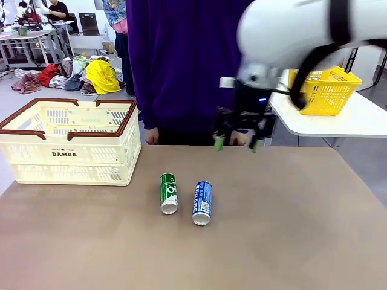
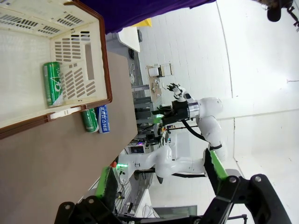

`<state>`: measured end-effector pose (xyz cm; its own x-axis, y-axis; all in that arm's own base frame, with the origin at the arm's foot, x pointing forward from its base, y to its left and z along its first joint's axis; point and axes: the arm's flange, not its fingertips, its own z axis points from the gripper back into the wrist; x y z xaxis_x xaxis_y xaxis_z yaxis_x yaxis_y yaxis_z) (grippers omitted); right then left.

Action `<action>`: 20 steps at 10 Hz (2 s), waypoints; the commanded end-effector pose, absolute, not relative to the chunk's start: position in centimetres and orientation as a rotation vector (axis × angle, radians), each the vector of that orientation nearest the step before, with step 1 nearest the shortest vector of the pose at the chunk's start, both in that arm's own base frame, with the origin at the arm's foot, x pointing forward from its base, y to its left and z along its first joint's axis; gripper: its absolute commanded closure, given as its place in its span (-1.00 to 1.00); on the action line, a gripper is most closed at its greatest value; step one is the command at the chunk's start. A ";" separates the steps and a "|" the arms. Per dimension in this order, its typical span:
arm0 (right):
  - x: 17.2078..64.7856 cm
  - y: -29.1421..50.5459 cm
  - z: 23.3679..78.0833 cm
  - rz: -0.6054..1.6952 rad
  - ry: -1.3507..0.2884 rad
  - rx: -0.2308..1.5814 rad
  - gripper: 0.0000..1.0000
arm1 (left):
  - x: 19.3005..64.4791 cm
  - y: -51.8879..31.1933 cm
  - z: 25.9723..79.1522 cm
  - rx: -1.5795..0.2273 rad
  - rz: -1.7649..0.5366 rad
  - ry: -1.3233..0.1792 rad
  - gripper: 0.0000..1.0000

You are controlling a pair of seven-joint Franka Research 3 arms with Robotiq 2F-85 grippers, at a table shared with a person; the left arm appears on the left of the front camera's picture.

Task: Place the drinks into the Shopping basket.
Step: Pick up one drink and place it into the Shopping basket.

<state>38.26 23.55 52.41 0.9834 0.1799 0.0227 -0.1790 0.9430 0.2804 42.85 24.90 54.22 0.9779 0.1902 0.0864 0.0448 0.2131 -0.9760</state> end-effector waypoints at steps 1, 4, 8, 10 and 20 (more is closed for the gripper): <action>33.4 12.6 52.7 0.129 -0.085 0.575 -1.00 | 42.5 24.5 54.4 -1.350 0.110 -0.200 -1.00; 28.9 -0.3 50.6 -0.043 -0.110 1.064 -1.00 | 42.5 24.5 54.4 -1.350 0.110 -0.200 -1.00; 25.4 -10.3 46.1 -0.107 -0.130 1.456 -1.00 | 42.5 24.5 54.4 -1.350 0.110 -0.200 -1.00; 26.4 -11.3 42.7 -0.102 -0.204 1.408 -1.00 | 42.5 24.5 54.4 -1.350 0.110 -0.200 -1.00; 25.2 -12.5 47.0 -0.134 -0.146 1.437 -1.00 | 44.1 9.2 63.8 -0.726 0.080 -0.073 -1.00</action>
<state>24.91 -12.57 46.09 0.9847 -0.1704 0.0352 -0.0081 0.1569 0.9876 44.04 15.53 61.58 0.9841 0.1426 0.1057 0.0113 0.5438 -0.8391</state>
